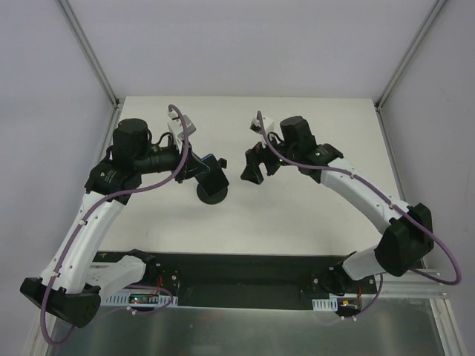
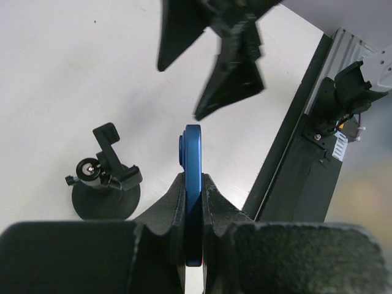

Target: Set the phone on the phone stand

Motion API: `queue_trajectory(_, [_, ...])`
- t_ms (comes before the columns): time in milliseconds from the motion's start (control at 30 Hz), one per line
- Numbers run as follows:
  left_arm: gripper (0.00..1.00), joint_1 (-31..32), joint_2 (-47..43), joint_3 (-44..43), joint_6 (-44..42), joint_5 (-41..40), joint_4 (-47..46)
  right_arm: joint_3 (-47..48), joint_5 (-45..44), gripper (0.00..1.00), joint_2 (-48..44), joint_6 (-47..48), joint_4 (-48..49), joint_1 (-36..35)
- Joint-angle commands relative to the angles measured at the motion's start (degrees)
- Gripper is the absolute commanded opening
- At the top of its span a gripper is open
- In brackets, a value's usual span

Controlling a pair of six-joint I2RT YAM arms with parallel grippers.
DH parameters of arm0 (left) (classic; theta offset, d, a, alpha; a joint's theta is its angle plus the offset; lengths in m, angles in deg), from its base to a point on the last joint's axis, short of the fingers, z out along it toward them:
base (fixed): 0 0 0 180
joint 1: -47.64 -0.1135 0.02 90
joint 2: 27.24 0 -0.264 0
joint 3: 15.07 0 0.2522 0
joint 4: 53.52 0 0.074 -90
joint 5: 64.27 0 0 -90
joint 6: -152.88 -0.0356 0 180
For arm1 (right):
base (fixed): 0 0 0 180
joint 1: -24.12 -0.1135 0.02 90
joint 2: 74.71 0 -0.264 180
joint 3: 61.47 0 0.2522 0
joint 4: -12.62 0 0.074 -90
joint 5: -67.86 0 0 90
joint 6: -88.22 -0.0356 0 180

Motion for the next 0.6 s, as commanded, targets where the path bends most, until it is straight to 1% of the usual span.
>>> queue_trajectory(0, [0.0,-1.86,1.01,-4.24,4.73,0.64,0.23,-7.63,14.38,0.94,-9.87,-1.45,6.91,0.54])
queue_trajectory(67, [0.0,-2.73,1.1,-4.33,4.99,1.95,0.23,-9.84,18.8,0.94,-12.76,-3.02,10.58,0.54])
queue_trajectory(100, [0.0,-2.91,1.19,-4.42,6.73,2.91,0.14,-11.5,23.17,0.94,-13.48,-3.91,12.26,0.45])
queue_trajectory(200, [0.0,-3.09,1.54,-4.86,8.15,7.05,-0.47,-10.74,27.33,0.94,-12.61,-9.79,20.61,-1.56])
queue_trajectory(267, [0.0,-3.09,1.45,-4.77,8.68,8.89,-1.18,-8.46,27.17,0.92,-9.81,-10.5,21.77,-4.1])
queue_trajectory(300, [0.0,-3.18,1.45,-4.68,8.95,9.68,-1.35,-7.75,25.52,0.9,-8.92,-11.99,22.29,-4.55])
queue_trajectory(367, [0.0,-3.18,1.19,-4.42,9.74,11.88,-2.05,-6.34,25.06,0.89,-6.64,-14.01,25.62,-5.52])
queue_trajectory(433, [0.0,-3.18,0.84,-3.98,10.61,13.03,-3.02,-5.64,25.23,0.82,-5.49,-16.03,26.69,-5.96])
queue_trajectory(467, [0.0,-3.18,0.84,-3.63,10.97,13.29,-3.46,-6.24,25.67,0.8,-4.96,-17.0,29.39,-6.4])
queue_trajectory(500, [0.0,-3.18,0.66,-3.28,11.49,13.82,-4.07,-6.94,26.2,0.72,-4.96,-17.79,31.16,-6.84])
queue_trajectory(567, [0.0,-3.26,0.31,-2.14,13.07,14.7,-6.53,-8.7,26.73,0.62,-4.87,-21.4,35.8,-8.15])
